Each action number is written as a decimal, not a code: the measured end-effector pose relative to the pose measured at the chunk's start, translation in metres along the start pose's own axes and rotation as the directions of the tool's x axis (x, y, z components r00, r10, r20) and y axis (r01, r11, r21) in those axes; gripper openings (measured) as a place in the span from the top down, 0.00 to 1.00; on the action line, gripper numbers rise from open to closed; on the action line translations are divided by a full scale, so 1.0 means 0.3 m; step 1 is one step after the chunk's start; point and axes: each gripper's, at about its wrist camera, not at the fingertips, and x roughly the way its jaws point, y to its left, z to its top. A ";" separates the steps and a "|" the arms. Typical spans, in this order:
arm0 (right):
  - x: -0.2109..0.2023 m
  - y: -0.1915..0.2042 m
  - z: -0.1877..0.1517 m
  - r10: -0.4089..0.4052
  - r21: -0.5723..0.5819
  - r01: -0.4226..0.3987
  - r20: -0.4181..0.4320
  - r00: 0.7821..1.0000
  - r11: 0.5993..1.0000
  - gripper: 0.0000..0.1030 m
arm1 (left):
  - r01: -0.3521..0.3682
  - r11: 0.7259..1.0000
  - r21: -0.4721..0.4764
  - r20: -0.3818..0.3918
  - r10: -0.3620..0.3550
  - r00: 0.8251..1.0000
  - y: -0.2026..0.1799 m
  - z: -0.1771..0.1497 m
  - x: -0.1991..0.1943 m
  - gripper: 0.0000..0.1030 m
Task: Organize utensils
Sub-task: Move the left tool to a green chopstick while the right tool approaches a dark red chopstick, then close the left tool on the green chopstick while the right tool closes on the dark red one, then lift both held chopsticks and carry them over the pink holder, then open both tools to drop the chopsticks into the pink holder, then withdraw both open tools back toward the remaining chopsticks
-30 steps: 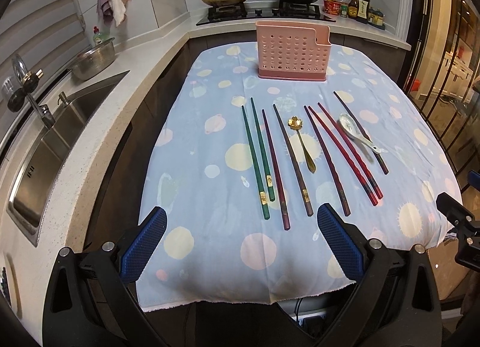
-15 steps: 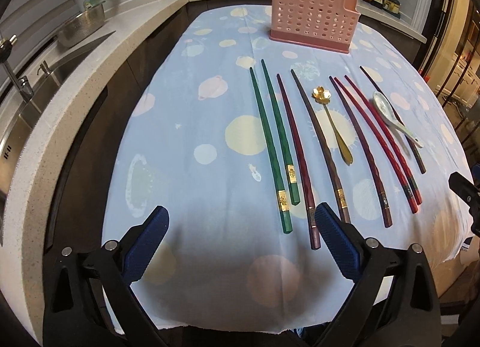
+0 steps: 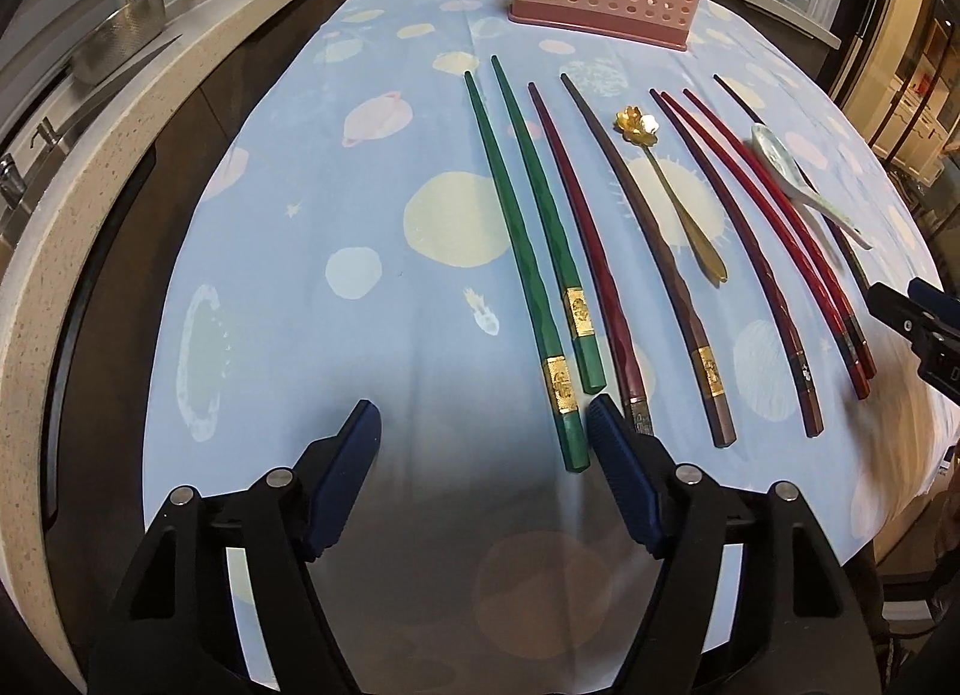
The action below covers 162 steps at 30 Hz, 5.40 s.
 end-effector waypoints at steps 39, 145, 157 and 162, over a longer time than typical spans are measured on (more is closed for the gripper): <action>-0.319 -0.106 0.009 0.071 0.024 -0.077 0.180 0.981 0.997 0.93 | 0.090 0.994 -0.068 0.152 -0.079 0.985 0.085 -0.003 -0.312 0.93; -0.385 -0.093 0.247 0.138 0.049 -0.164 0.340 0.930 0.985 0.44 | 0.016 0.997 -0.075 0.391 0.015 0.920 -0.012 0.395 -0.362 0.18; -0.271 -0.105 -0.051 0.129 0.098 -0.149 0.183 0.975 0.984 0.44 | -0.008 0.996 -0.094 0.232 0.029 0.972 0.012 0.086 -0.190 0.18; -0.214 -0.088 -0.136 0.135 0.104 -0.148 0.125 0.983 0.983 0.44 | -0.011 0.995 -0.101 0.181 0.029 0.983 0.010 0.014 -0.129 0.18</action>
